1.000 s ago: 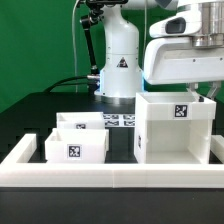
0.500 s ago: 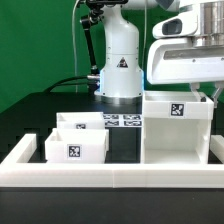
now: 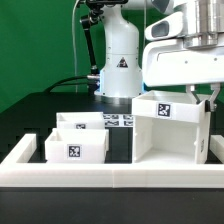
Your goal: Assemble drawer
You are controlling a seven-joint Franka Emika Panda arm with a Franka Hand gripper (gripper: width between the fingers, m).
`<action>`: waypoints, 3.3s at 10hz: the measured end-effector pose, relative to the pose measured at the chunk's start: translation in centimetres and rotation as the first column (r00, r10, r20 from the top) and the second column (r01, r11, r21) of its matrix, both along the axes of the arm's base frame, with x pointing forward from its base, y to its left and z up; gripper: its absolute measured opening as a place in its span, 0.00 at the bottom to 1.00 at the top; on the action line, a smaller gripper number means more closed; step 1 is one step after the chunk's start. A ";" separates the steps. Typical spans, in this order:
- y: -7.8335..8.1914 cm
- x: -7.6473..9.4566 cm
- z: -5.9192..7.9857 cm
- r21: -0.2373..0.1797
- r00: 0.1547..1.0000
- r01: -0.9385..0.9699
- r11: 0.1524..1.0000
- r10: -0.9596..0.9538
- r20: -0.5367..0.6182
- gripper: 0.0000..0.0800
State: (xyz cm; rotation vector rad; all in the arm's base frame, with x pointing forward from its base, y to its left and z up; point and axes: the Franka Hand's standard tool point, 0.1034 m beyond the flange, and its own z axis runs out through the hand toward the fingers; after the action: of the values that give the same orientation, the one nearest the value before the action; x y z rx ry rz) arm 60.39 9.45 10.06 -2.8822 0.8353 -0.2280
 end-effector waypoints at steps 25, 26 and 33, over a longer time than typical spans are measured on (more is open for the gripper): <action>0.4 4.2 0.4 0.190 0.577 0.816 0.546 -0.788 -0.215 0.45; 0.5 4.3 0.8 0.196 0.588 0.808 0.556 -0.781 -0.208 0.71; 0.4 3.4 4.2 0.189 0.832 0.555 0.810 -0.538 -0.138 0.81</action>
Offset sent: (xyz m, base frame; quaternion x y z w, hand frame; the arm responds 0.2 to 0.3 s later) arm -0.0013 0.0127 -0.0086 -0.0371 0.0016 0.2419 0.9696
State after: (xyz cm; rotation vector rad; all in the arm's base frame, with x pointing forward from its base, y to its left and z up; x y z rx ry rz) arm 63.76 9.88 14.27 -2.3866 1.5895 -0.0661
